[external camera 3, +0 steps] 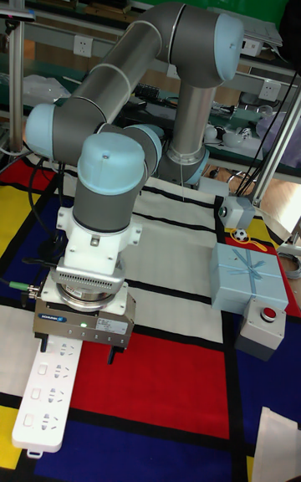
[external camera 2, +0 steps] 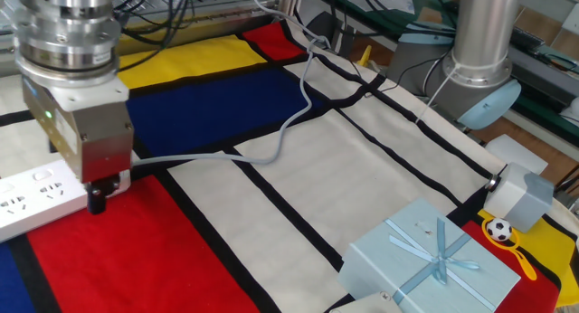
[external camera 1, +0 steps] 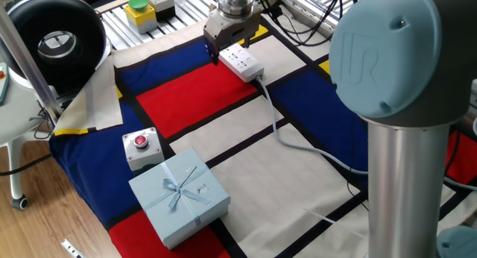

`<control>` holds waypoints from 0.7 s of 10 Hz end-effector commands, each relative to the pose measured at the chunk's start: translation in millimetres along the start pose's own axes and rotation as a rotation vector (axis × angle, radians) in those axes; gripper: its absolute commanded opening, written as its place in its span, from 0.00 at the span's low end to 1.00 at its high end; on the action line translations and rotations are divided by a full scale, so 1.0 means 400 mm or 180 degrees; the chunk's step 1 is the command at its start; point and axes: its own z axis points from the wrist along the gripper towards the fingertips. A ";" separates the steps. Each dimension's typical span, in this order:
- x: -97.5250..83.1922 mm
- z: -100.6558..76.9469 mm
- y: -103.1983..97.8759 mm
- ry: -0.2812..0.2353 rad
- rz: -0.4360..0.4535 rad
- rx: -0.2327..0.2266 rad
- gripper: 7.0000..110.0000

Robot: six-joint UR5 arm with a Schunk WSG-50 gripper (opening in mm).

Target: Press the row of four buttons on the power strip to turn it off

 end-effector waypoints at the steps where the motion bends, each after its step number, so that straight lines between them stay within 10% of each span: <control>1: 0.026 0.013 0.007 0.0038 0.0075 -0.0062 0.15; 7: 0.016 0.035 -0.003 0.0028 0.0064 -0.0053 0.15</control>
